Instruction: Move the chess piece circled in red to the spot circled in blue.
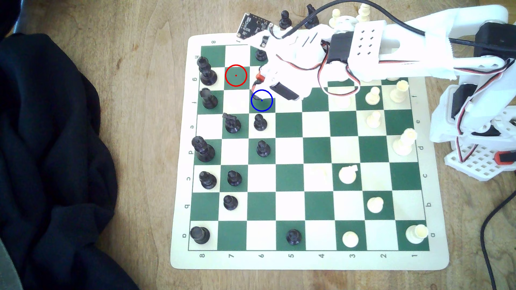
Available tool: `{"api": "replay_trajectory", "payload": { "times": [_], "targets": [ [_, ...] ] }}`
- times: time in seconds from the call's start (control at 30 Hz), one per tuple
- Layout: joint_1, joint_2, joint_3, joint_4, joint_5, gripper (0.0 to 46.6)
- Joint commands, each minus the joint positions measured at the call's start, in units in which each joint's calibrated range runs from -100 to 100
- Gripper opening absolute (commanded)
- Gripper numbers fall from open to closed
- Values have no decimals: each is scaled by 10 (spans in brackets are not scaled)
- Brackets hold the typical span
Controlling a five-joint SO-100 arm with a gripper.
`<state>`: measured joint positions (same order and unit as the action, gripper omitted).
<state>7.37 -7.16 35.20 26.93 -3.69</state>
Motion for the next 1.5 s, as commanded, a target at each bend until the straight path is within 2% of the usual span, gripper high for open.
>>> {"api": "replay_trajectory", "payload": {
  "times": [0.0, 0.4, 0.87, 1.03, 1.17, 1.2, 1.27, 1.47],
  "targets": [
    [-4, -4, -20, -12, -4, 3],
    [-10, 24, -11, -31, -5, 3],
    [-4, 44, -10, -19, 5, 10],
    [-5, 56, -15, -11, 8, 42],
    [-1, 59, -16, -8, 10, 113],
    [3, 58, -17, -8, 8, 152],
    [6, 54, -17, -3, 6, 176],
    [19, 7, -20, 23, 6, 181]
  ]
}}
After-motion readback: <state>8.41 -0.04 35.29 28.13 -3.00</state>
